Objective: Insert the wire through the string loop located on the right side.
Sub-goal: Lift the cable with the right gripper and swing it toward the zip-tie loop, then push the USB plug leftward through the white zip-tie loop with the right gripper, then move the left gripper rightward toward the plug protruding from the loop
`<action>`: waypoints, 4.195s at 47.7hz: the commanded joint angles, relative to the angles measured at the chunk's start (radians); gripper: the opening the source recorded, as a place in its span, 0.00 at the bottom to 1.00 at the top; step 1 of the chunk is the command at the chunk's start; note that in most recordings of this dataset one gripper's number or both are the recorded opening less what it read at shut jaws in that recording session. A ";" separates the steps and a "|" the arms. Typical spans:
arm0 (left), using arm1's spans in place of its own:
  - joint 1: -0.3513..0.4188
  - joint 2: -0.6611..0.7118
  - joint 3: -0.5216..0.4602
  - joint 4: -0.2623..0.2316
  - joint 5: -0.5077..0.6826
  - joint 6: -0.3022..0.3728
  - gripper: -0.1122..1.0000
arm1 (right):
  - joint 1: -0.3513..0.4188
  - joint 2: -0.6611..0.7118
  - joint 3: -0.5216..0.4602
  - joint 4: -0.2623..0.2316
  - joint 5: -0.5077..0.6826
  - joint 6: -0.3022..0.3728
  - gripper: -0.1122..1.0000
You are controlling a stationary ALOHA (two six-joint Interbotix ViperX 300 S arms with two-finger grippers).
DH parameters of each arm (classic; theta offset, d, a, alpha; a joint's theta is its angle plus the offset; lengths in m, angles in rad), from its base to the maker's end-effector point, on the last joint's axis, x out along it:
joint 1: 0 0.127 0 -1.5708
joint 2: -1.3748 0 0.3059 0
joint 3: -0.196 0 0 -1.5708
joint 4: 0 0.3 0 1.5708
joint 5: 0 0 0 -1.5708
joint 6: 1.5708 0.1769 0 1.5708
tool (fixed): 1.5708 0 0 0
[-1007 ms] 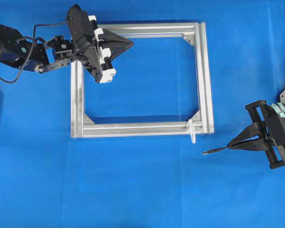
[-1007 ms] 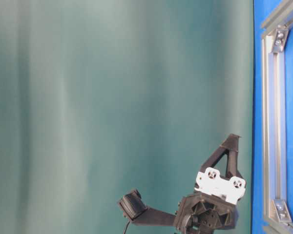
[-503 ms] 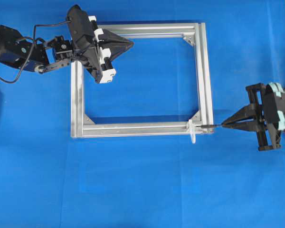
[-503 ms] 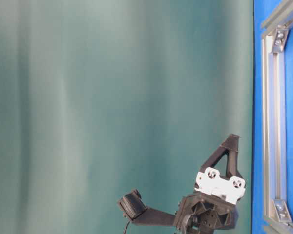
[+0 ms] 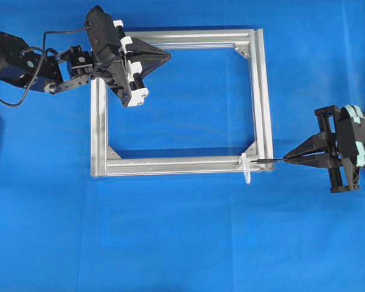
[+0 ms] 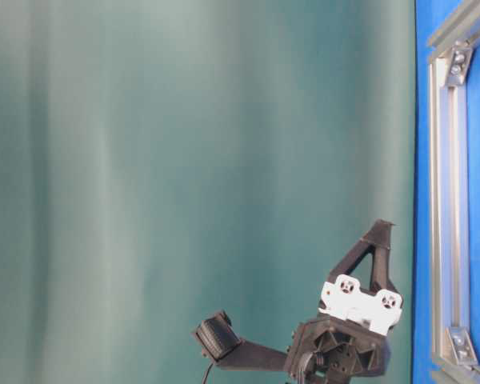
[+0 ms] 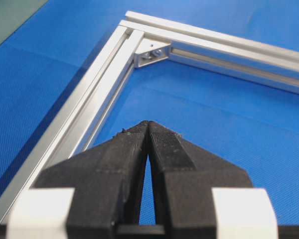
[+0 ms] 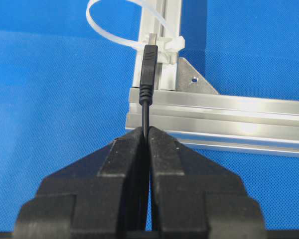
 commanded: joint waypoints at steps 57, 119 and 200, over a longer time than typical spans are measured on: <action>-0.002 -0.034 -0.015 0.002 -0.006 0.002 0.10 | -0.002 -0.003 -0.011 -0.002 -0.015 -0.002 0.06; -0.002 -0.032 -0.015 0.002 -0.006 0.000 0.10 | -0.005 0.206 -0.118 0.003 -0.176 0.003 0.06; -0.422 -0.031 0.011 0.002 0.031 -0.035 0.10 | -0.008 0.310 -0.192 0.005 -0.186 0.003 0.06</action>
